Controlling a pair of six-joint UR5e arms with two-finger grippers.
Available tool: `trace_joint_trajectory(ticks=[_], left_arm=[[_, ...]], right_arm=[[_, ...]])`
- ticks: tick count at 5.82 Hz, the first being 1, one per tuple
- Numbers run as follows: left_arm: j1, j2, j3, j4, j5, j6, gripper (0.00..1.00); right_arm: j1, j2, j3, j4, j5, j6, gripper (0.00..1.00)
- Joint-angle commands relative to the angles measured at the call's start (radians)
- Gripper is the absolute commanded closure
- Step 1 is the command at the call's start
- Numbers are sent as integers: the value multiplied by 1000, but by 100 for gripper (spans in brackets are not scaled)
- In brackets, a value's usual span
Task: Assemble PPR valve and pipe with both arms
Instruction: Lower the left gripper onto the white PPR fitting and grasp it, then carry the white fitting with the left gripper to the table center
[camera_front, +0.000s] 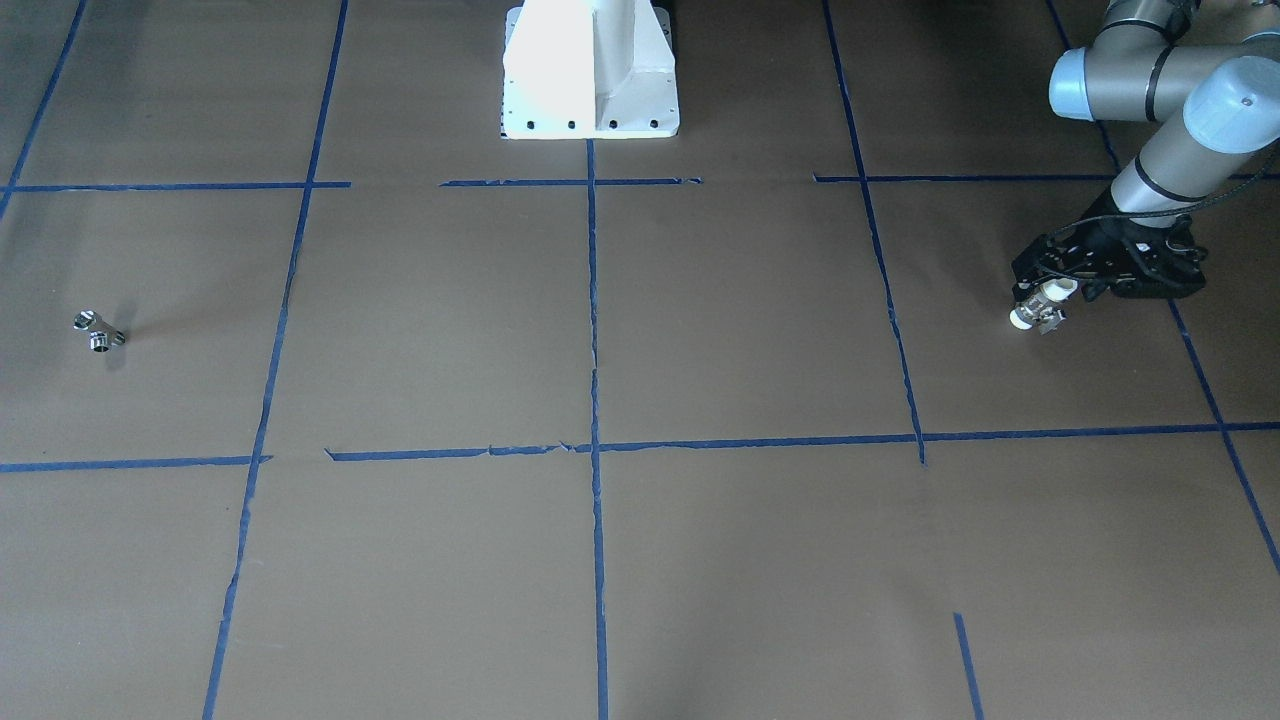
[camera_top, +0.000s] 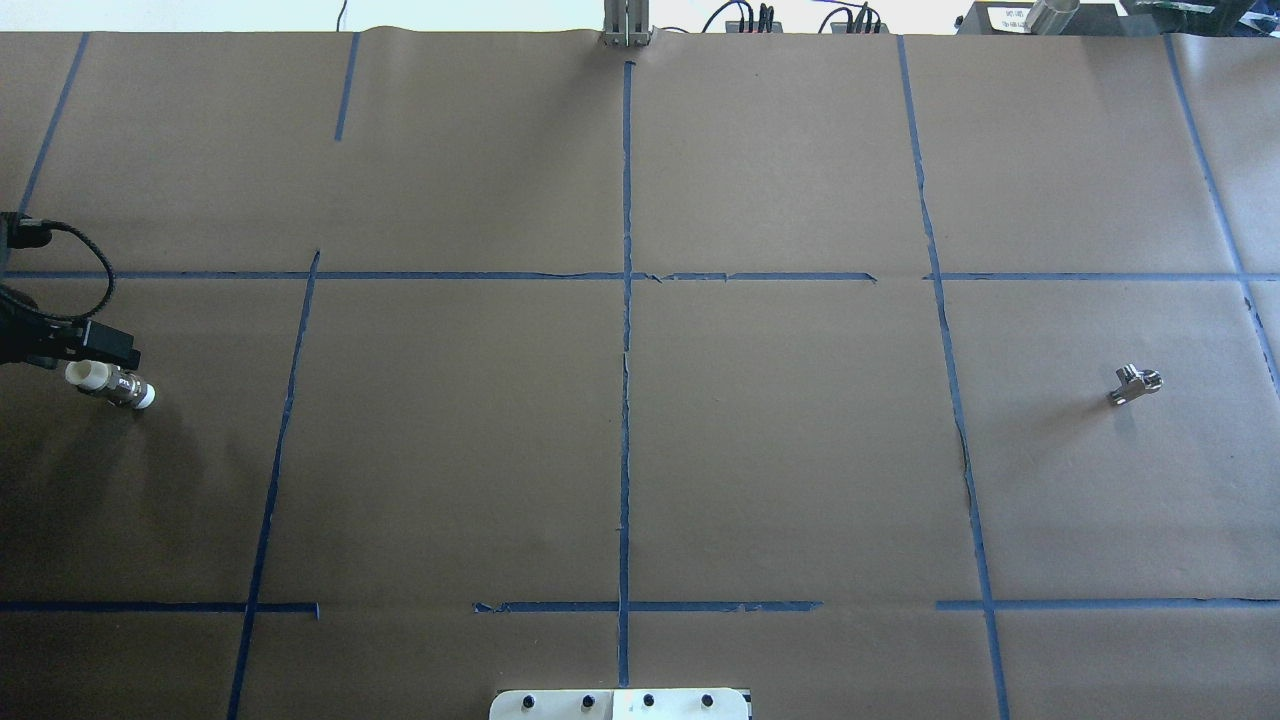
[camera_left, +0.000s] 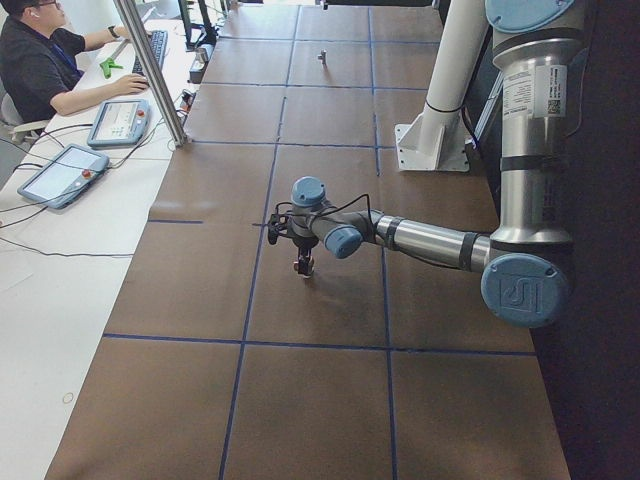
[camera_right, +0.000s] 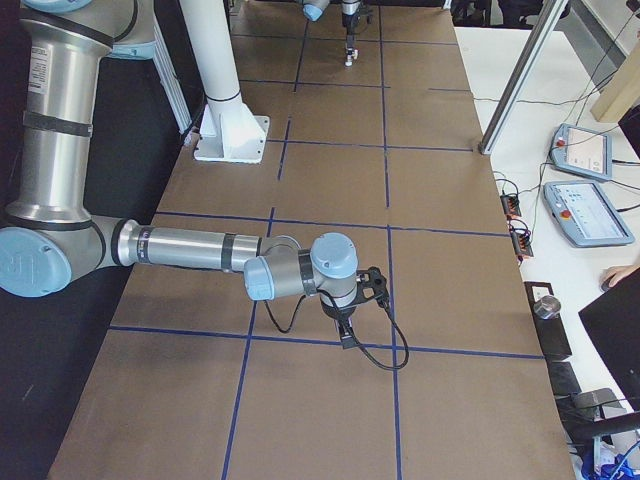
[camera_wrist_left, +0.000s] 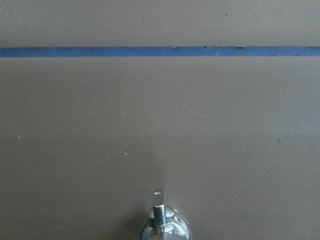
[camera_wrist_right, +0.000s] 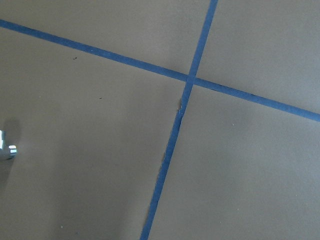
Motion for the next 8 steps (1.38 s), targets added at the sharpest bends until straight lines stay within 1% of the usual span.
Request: trace_joint_trajectory(ticks=[1, 2, 3, 4, 5, 6, 7, 8], left_arm=[[5, 13, 4, 2, -4, 3, 47], [7, 14, 4, 2, -6, 3, 86], [7, 14, -2, 2, -9, 4, 100], [7, 4, -24, 13, -32, 4, 100], [4, -19, -93, 106, -69, 4, 100], [4, -132, -127, 246, -67, 4, 100], [16, -292, -127, 388, -58, 4, 100], [104, -443, -127, 524, -48, 0, 100]], right_arm=[[0, 0, -7, 3, 3, 4, 0], [1, 0, -9, 3, 3, 4, 0], [1, 0, -9, 3, 3, 4, 0], [1, 0, -7, 3, 5, 4, 0], [1, 0, -7, 3, 6, 6, 0], [0, 0, -7, 3, 6, 4, 0], [1, 0, -7, 3, 6, 6, 0], [1, 0, -7, 3, 6, 6, 0]])
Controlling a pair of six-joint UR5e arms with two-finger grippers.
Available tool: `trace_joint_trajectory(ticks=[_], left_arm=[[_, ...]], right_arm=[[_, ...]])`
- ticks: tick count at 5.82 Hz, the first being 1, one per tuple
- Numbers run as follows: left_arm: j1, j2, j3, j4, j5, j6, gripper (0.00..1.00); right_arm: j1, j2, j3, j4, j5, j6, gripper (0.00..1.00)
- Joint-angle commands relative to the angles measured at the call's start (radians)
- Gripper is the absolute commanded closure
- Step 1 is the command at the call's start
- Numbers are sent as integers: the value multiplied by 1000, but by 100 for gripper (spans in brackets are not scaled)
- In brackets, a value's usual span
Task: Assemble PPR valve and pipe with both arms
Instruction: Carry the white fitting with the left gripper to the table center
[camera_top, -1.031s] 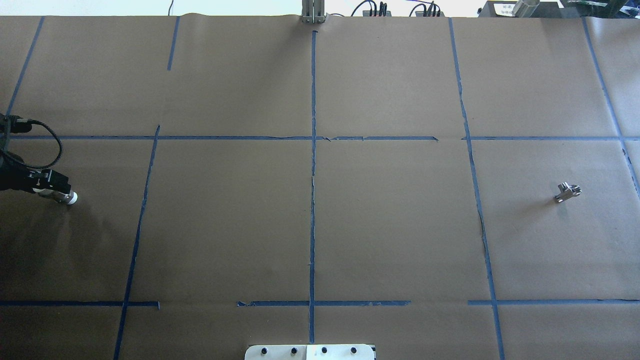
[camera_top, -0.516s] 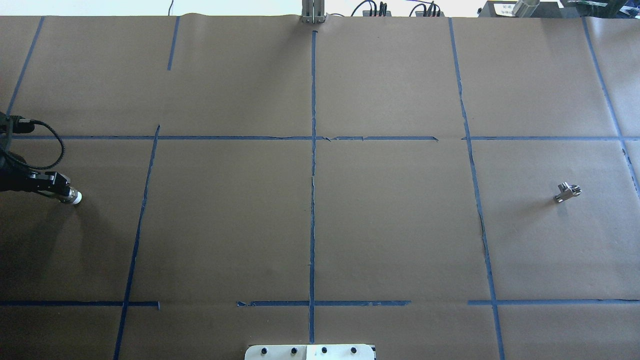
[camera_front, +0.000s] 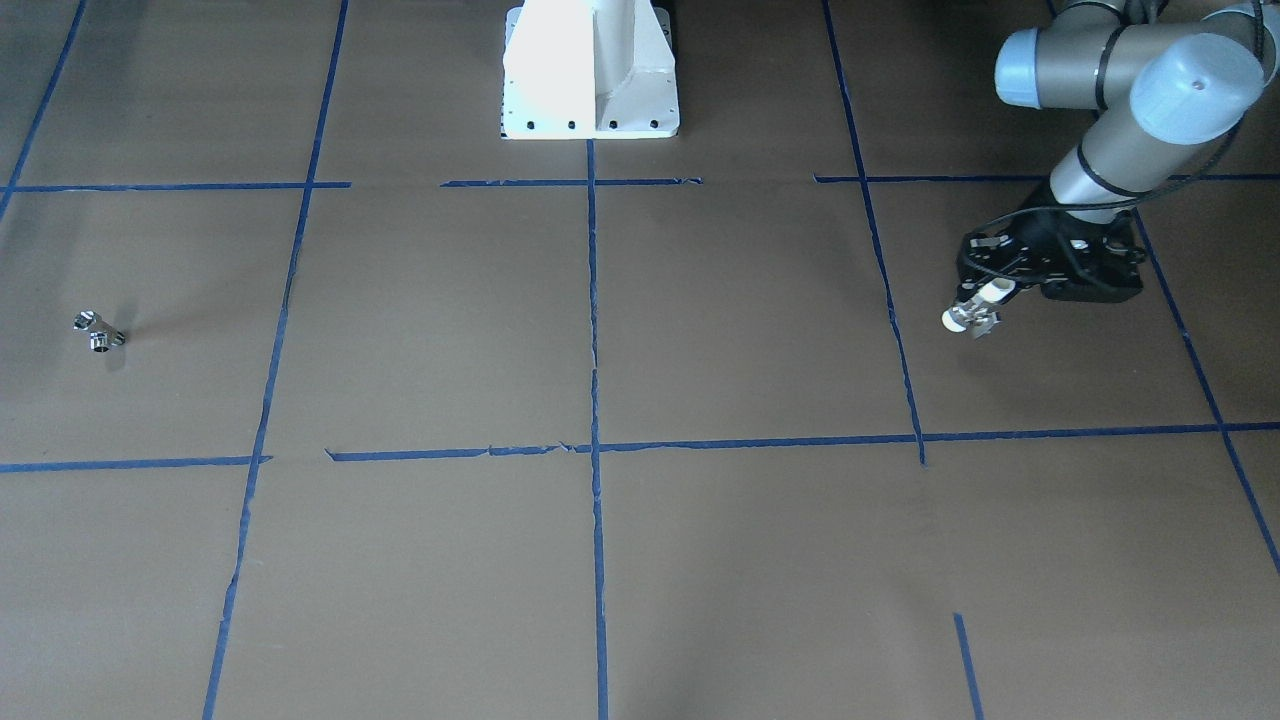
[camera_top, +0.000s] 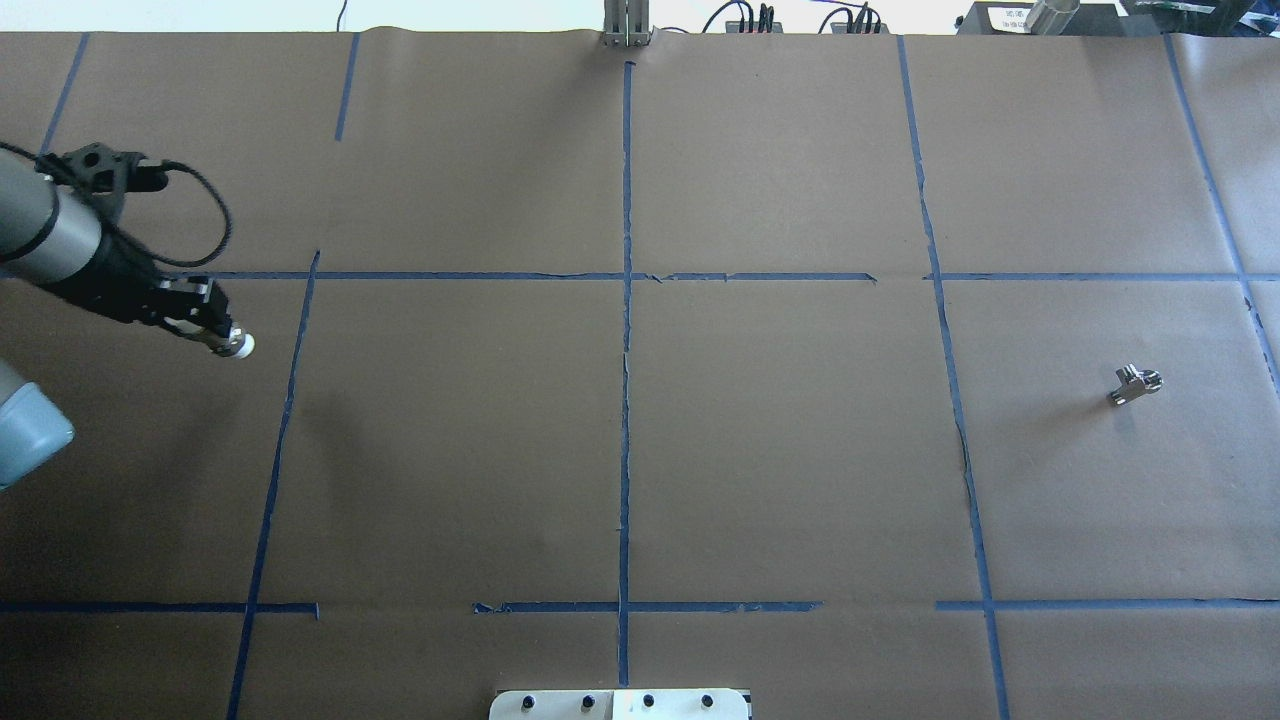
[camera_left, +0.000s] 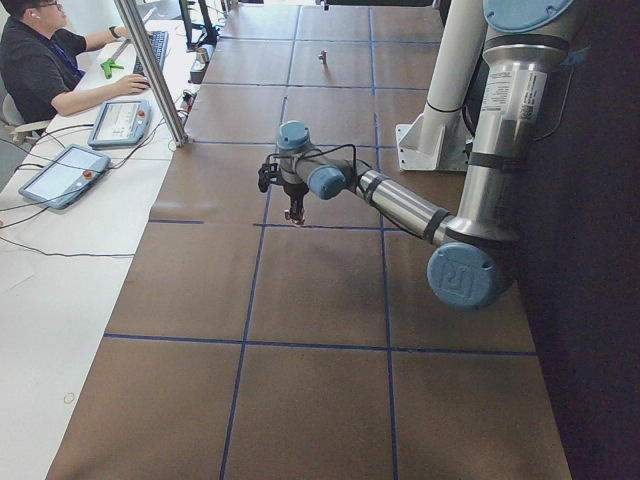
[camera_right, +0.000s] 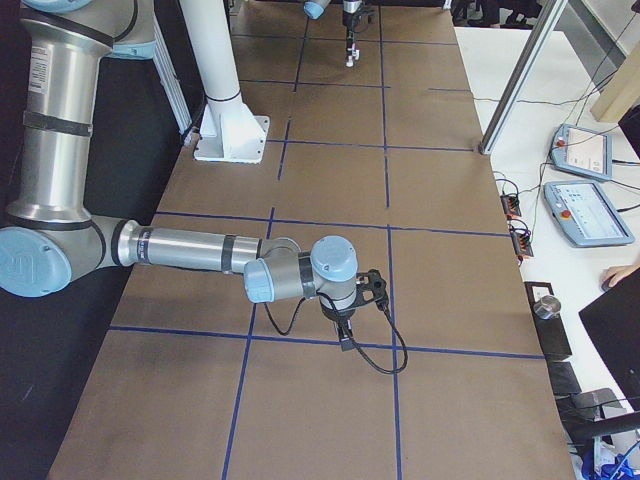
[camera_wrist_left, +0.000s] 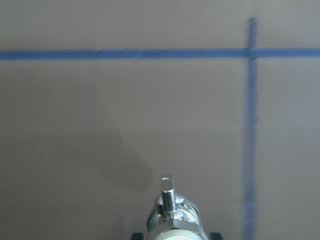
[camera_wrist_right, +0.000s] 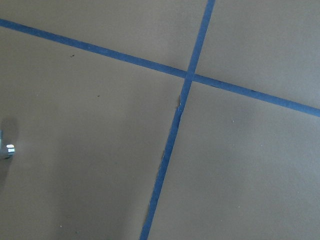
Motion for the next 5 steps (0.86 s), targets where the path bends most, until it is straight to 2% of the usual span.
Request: trace_joint_trajectory(ticks=[1, 2, 3, 4, 5], left_arm=[[140, -303, 20, 276, 128, -5, 100], [203, -402, 44, 347, 174, -67, 100], [261, -541, 160, 346, 208, -156, 100], [336, -648, 292, 308, 304, -211, 100], [345, -694, 422, 171, 307, -216, 100]], right_arm=[[-1, 0, 0, -2, -1, 0, 0], [-1, 0, -2, -3, -2, 0, 0], [-1, 0, -2, -3, -2, 0, 0], [-1, 0, -2, -3, 0, 2, 0], [-1, 2, -2, -3, -1, 0, 0]])
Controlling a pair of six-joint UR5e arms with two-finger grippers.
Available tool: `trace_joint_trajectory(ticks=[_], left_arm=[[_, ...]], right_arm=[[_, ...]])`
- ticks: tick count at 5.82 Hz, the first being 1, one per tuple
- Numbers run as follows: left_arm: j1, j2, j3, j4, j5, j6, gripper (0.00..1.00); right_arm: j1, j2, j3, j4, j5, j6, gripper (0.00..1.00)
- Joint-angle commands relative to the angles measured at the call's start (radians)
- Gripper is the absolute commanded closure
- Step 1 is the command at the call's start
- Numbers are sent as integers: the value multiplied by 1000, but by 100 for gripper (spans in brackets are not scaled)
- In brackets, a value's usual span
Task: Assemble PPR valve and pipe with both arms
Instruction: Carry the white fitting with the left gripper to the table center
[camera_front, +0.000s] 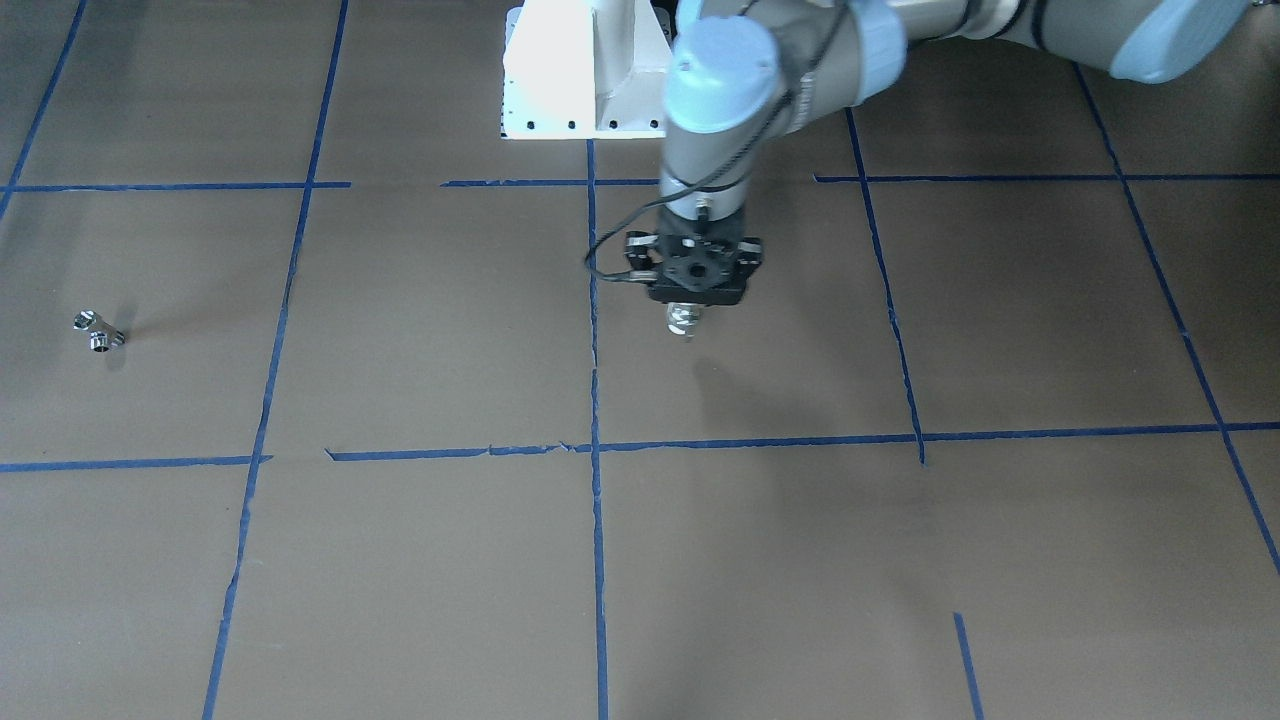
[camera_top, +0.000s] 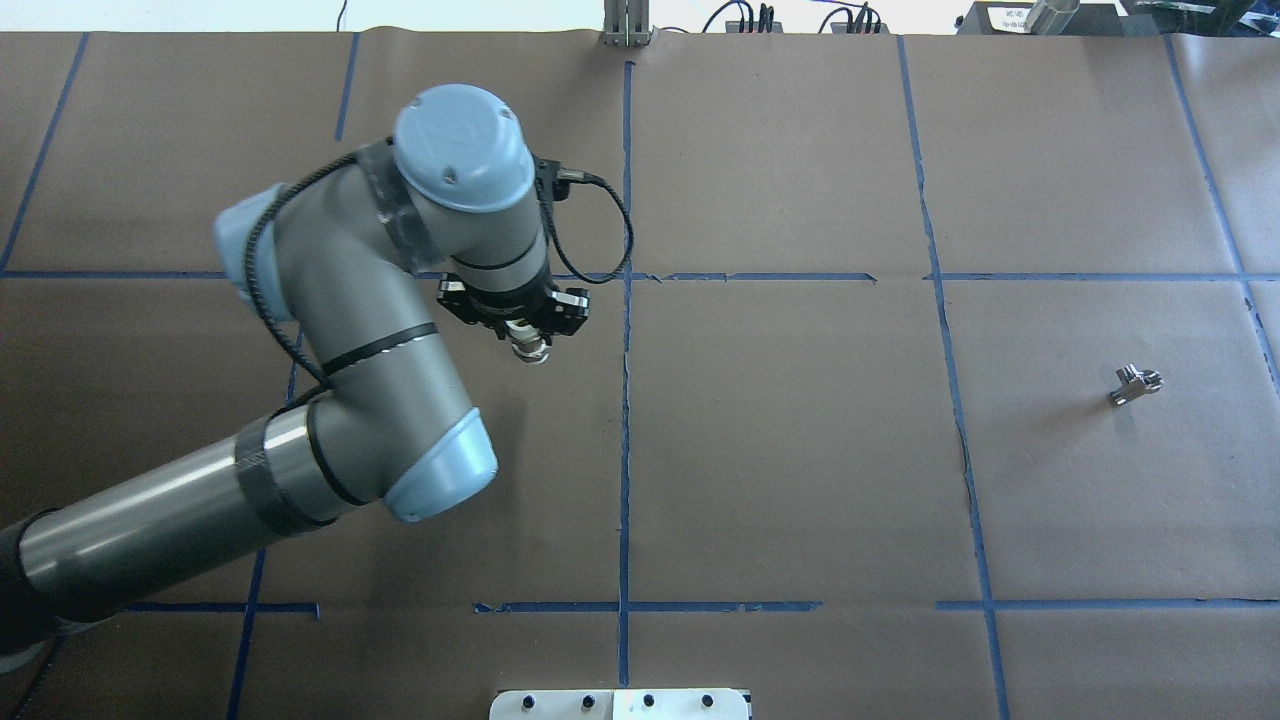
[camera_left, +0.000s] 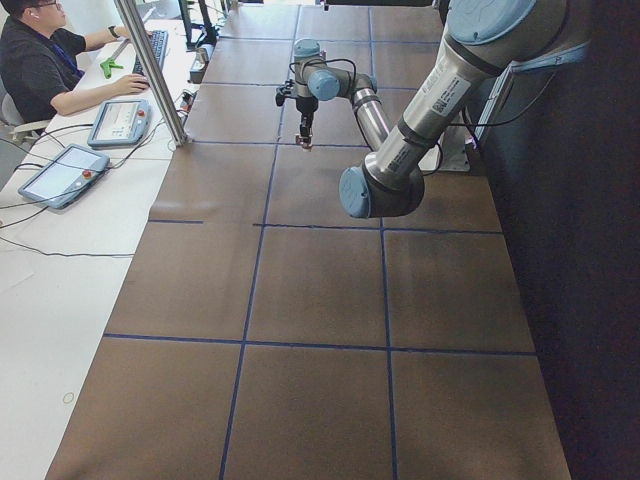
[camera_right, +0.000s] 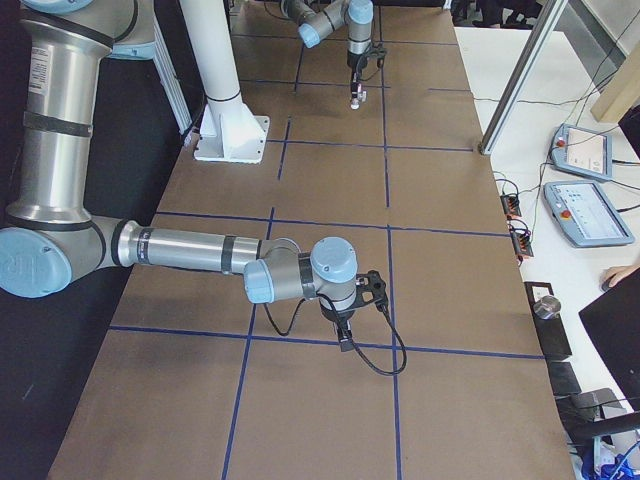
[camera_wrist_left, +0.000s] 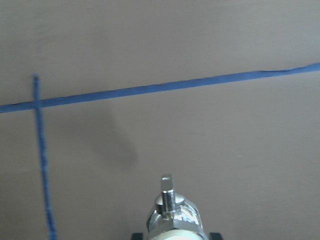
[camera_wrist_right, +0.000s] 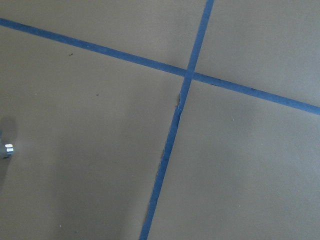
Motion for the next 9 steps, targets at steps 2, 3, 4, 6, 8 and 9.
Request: trace_joint_trajectory(ticks=[2, 3, 4, 6, 8, 9], left_arm=[[41, -86, 202, -189, 27, -40, 94], [42, -84, 202, -189, 27, -40, 83], [42, -86, 202, -189, 27, -40, 25], [44, -84, 190, -185, 26, -38, 0], [-19, -13, -5, -69, -17, 7, 0], [-91, 81, -128, 20, -82, 135, 0]], right_arm=[[0, 1, 0, 0, 1, -1, 0], [0, 1, 0, 0, 1, -1, 0], [0, 1, 0, 0, -1, -1, 0], [0, 1, -2, -2, -1, -1, 0], [-3, 1, 0, 0, 1, -1, 0], [-12, 28, -2, -2, 4, -5, 0]])
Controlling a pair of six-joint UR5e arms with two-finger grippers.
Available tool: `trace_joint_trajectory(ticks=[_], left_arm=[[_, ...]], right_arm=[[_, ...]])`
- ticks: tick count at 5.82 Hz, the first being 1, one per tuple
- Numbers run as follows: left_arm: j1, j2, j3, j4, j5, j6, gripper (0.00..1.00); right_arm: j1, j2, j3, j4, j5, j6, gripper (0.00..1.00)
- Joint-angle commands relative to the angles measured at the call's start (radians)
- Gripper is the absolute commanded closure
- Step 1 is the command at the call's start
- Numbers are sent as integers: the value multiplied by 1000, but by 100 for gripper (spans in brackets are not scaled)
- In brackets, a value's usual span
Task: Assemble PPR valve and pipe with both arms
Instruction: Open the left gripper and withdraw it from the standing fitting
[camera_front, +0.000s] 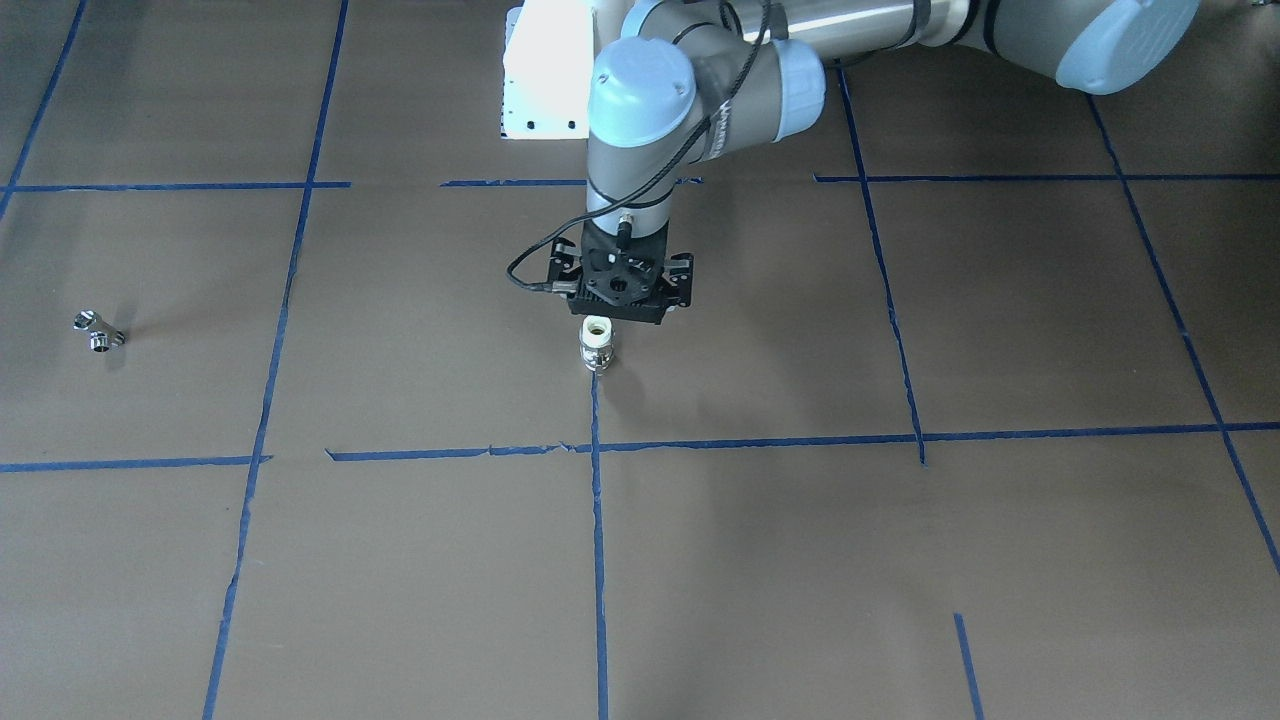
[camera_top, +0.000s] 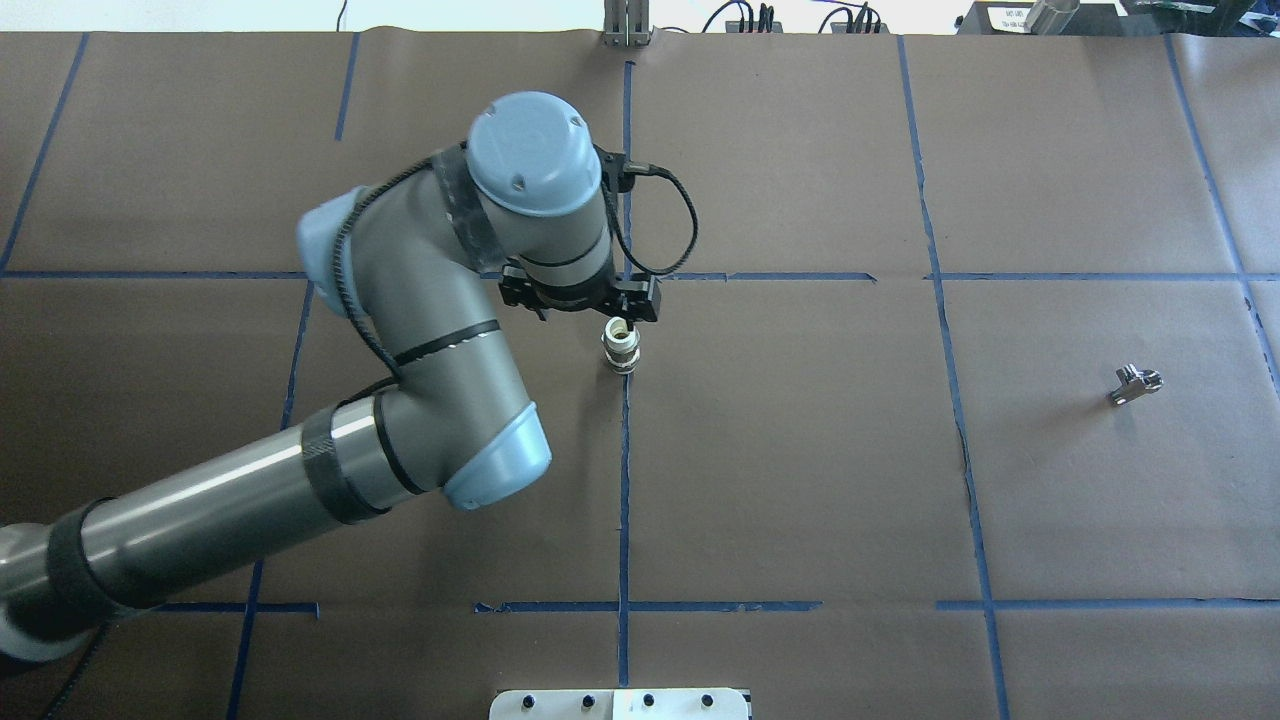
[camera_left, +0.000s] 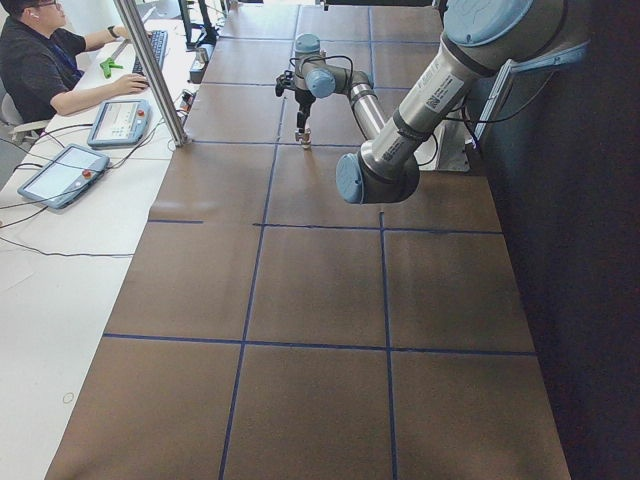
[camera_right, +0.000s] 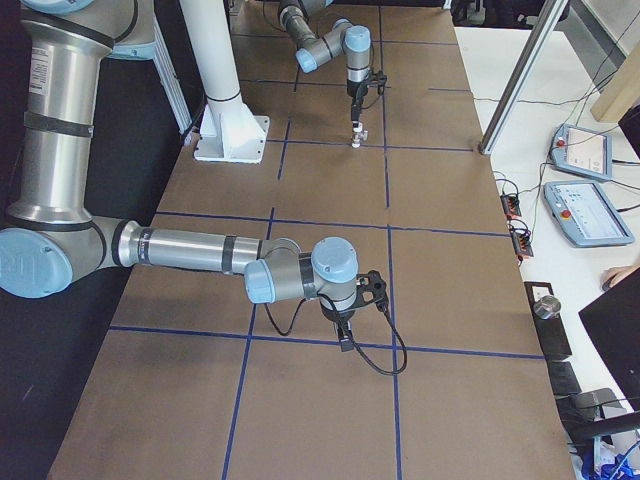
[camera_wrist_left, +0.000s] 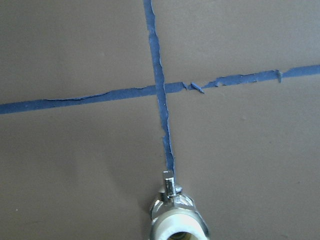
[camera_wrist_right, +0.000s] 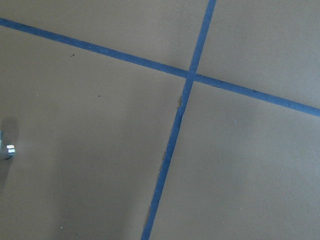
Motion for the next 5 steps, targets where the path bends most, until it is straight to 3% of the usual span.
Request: trace_joint_trajectory(ticks=[1, 3, 5], left_arm=[[-153, 197, -188, 105, -95, 250, 0], [-427, 442, -214, 103, -228, 680, 0], [-766, 684, -162, 105, -372, 1118, 0]], right_arm=[[-11, 28, -7, -4, 4, 1, 0], [-31, 97, -36, -8, 4, 30, 0], [-66, 153, -31, -5, 33, 136, 0]])
